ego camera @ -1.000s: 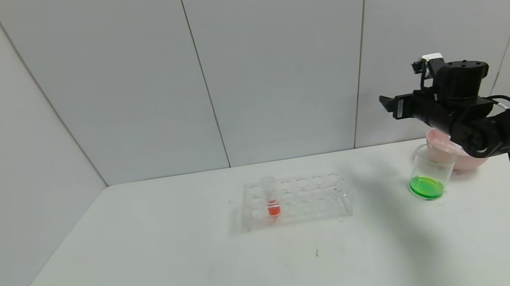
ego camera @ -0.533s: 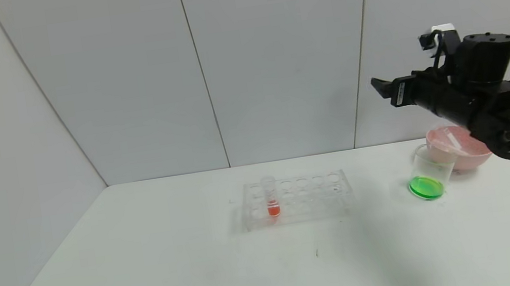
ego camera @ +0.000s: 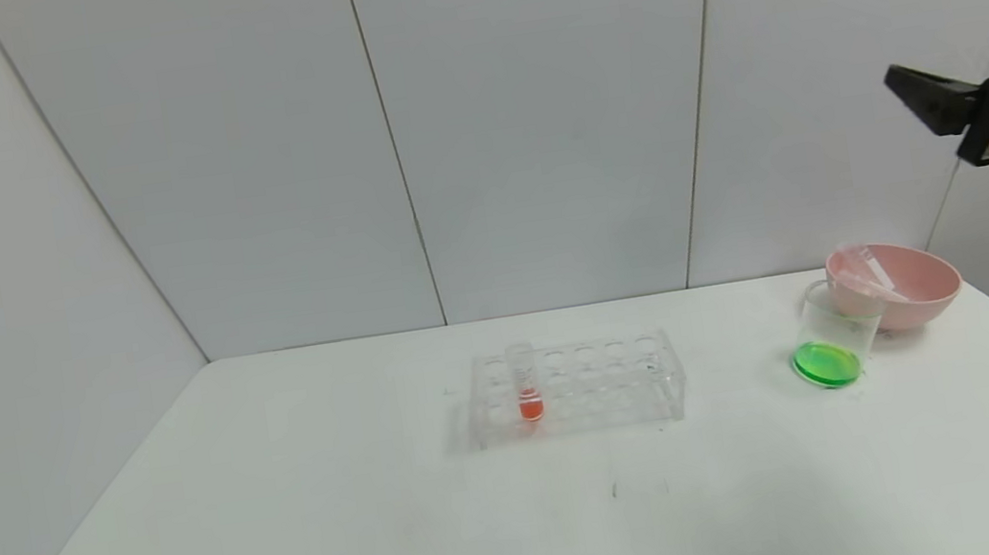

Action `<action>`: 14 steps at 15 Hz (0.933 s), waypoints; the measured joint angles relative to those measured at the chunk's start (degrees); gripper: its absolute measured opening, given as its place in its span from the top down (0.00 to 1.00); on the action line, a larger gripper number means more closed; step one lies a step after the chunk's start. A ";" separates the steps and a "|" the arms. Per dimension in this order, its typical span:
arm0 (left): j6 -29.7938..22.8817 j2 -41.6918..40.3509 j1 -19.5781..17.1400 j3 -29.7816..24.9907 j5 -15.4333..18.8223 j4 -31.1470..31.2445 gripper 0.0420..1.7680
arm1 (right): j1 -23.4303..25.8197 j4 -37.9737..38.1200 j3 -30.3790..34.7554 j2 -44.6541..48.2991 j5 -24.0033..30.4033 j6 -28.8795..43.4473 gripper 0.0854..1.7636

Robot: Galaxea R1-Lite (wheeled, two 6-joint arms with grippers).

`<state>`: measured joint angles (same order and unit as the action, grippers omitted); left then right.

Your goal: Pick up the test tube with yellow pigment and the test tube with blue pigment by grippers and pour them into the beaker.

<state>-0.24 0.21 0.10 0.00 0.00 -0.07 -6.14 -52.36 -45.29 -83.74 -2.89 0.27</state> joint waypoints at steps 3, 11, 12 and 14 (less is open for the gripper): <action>0.00 0.00 0.00 0.00 0.00 -0.02 0.00 | 1.94 0.22 7.89 13.29 -0.55 -0.43 0.04; 0.00 0.00 0.00 0.00 0.00 0.00 0.00 | 3.45 23.92 16.21 51.19 -7.53 -5.06 0.04; 0.02 0.00 0.00 0.00 0.00 0.00 0.00 | 3.50 27.76 16.54 55.45 -7.69 -5.44 0.04; 0.00 0.00 0.00 0.00 0.00 0.00 0.00 | 3.94 33.80 18.51 63.49 -7.42 -6.10 0.04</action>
<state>-0.24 0.21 0.10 0.00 0.00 -0.07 -2.21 -18.55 -26.78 -20.25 -10.31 -5.83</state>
